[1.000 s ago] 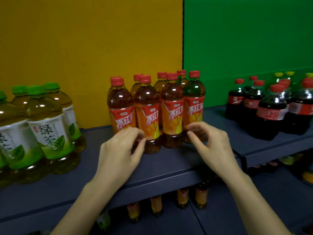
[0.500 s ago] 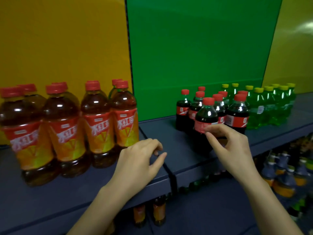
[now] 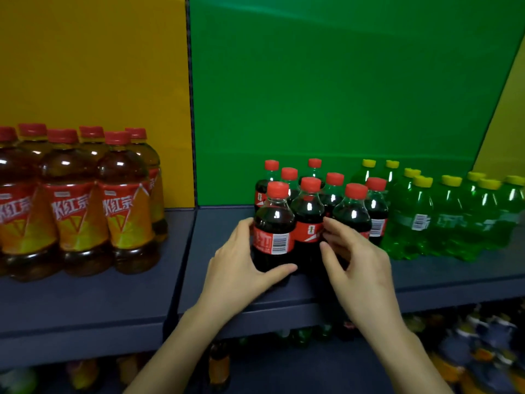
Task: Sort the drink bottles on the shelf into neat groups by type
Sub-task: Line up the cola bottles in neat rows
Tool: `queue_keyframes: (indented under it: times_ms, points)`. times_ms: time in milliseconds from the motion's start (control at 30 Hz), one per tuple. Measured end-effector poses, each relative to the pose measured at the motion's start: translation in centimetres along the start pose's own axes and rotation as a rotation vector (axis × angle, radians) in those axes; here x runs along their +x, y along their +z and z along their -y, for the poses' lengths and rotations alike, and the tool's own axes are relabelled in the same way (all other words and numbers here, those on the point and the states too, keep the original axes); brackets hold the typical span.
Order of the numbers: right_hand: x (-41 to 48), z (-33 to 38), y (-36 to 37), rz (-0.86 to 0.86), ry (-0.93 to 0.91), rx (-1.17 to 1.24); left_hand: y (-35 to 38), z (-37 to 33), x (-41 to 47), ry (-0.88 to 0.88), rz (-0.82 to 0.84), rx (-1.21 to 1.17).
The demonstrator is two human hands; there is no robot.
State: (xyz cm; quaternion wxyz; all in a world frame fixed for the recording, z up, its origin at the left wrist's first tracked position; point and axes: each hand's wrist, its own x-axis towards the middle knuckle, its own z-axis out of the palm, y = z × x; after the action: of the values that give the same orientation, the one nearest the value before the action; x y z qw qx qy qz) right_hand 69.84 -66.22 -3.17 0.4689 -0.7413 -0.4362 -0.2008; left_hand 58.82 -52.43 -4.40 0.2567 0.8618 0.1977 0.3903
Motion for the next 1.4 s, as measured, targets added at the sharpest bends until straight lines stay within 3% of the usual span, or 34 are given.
queue_keyframes:
  times_ms: [267, 433, 567, 733, 800, 967, 1133, 1233, 1400]
  points:
    - [-1.2, -0.1, 2.0, 0.167, 0.024, 0.062, 0.2, 1.0, 0.4, -0.099, -0.007, -0.129]
    - [-2.0, 0.0, 3.3, 0.127, 0.001, 0.132, -1.5, 1.9, 0.5, -0.154, 0.030, -0.203]
    - [-2.0, 0.1, 3.2, 0.121, 0.037, 0.204, -2.8, 2.6, 1.3, -0.205, 0.093, -0.266]
    - [-1.0, -0.2, 4.0, 0.254, 0.141, 0.199, -3.7, 3.2, 2.1, -0.253, 0.159, -0.353]
    - [-0.4, -0.2, 4.4, 0.242, 0.156, 0.215, -3.3, 3.3, 2.5, -0.285, 0.136, -0.332]
    - [-0.2, 0.4, 4.9, 0.204, 0.165, 0.162, -2.0, 2.9, 3.1, -0.290, -0.096, -0.160]
    - [-0.6, 1.2, 5.3, 0.259, 0.095, 0.156, -3.5, 4.1, 2.7, -0.256, 0.011, -0.331]
    - [-0.1, 1.7, 6.0, 0.321, 0.096, 0.171, -4.3, 5.0, 2.4, -0.269, 0.085, -0.281]
    - [1.7, 2.2, 8.1, 0.416, 0.087, 0.167, -5.4, 6.4, 3.0, -0.318, 0.050, -0.273]
